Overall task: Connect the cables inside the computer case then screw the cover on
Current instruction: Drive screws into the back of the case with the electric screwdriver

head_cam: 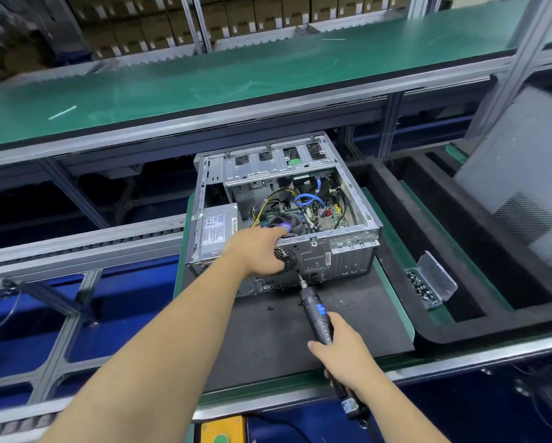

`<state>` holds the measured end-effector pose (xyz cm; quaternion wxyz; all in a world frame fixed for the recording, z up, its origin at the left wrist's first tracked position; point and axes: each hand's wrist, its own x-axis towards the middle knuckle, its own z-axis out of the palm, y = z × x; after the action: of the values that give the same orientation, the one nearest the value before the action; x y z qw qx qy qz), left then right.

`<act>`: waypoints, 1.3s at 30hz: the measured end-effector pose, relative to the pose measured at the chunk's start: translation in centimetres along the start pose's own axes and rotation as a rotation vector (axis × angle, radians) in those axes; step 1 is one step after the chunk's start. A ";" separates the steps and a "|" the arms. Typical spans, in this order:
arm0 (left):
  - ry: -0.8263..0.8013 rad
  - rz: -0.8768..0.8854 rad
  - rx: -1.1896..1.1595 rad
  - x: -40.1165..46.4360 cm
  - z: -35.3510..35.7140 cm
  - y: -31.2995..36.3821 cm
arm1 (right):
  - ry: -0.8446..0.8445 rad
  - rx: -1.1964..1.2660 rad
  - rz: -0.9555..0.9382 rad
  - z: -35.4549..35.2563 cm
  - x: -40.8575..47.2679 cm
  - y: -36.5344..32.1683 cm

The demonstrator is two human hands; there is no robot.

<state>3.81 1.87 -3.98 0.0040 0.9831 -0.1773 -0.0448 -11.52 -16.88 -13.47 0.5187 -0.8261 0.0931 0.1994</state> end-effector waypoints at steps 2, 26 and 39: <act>0.360 0.093 0.040 -1.6 1.4 0.6 | -0.021 -0.018 0.011 -0.9 -0.1 0.6; 0.240 -1.023 -1.695 -5.7 11.3 3.4 | -0.260 -0.053 -0.006 -2.1 -0.5 0.8; 0.046 -1.026 -2.405 -6.7 10.6 3.3 | -0.276 -0.101 -0.075 -0.6 -0.7 0.4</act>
<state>-4.51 1.18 -13.92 0.8600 0.3204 0.3662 -0.1541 -12.14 -17.64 -13.28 0.4916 -0.8187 -0.0200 0.2961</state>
